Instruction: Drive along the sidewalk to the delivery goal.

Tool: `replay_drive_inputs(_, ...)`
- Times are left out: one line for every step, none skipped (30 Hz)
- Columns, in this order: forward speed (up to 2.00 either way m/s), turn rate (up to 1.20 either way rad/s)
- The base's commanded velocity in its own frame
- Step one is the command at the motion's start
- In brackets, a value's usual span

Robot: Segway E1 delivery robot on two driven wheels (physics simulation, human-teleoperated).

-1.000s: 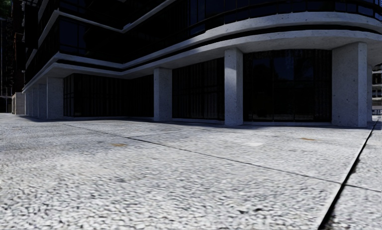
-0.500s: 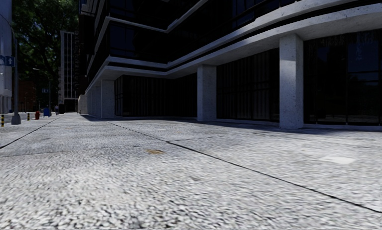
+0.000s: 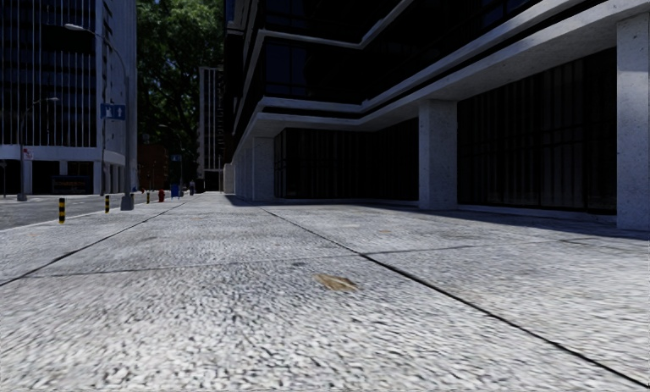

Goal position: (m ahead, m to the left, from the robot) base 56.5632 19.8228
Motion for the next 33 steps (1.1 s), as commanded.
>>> replay_drive_inputs(2.0, 0.58)
replay_drive_inputs(2.0, 0.58)
replay_drive_inputs(2.0, 0.58)
replay_drive_inputs(2.0, 0.58)
replay_drive_inputs(2.0, 0.58)
replay_drive_inputs(2.0, 0.58)
replay_drive_inputs(2.0, 0.58)
replay_drive_inputs(2.0, 0.58)
replay_drive_inputs(2.0, 0.58)
replay_drive_inputs(2.0, 0.58)
replay_drive_inputs(2.0, 0.58)
replay_drive_inputs(2.0, 0.58)
replay_drive_inputs(2.0, 0.58)
replay_drive_inputs(2.0, 0.58)
replay_drive_inputs(2.0, 0.58)
replay_drive_inputs(2.0, 0.58)
replay_drive_inputs(2.0, 0.58)
replay_drive_inputs(2.0, 0.58)
replay_drive_inputs(2.0, 0.58)
replay_drive_inputs(2.0, 0.58)
replay_drive_inputs(2.0, 0.58)
replay_drive_inputs(2.0, 0.58)
replay_drive_inputs(2.0, 0.57)
replay_drive_inputs(2.0, 0.57)
replay_drive_inputs(2.0, 0.47)
replay_drive_inputs(2.0, 0.0)
replay_drive_inputs(2.0, 0.0)
replay_drive_inputs(2.0, 0.0)
replay_drive_inputs(2.0, 0.0)
replay_drive_inputs(2.0, 0.0)
replay_drive_inputs(2.0, 0.0)
replay_drive_inputs(2.0, 0.0)
replay_drive_inputs(2.0, 0.0)
